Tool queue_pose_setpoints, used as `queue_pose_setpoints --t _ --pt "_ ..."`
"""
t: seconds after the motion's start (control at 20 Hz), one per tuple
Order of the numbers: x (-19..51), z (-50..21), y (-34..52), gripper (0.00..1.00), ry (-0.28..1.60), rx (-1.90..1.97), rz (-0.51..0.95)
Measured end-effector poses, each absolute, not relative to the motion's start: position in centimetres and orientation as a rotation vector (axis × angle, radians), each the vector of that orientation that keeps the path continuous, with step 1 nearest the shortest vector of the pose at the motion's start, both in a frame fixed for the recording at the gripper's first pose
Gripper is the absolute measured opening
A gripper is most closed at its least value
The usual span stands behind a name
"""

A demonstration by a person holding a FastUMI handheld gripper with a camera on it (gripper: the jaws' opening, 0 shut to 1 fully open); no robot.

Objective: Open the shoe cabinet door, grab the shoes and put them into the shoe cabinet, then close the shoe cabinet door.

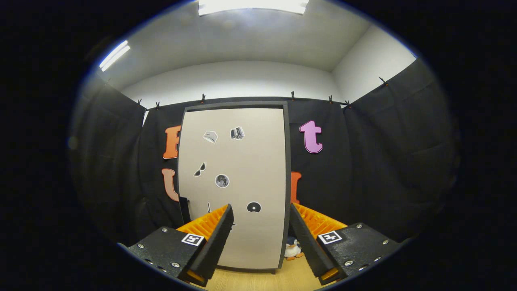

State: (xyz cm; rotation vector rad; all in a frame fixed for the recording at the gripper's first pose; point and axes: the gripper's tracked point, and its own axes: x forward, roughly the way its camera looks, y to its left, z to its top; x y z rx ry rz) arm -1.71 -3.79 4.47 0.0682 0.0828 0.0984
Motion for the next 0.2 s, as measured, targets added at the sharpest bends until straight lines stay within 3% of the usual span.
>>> queue_pose_setpoints --t 0.2 --pt "-2.2 4.49 -4.5 0.92 0.083 0.067 0.093"
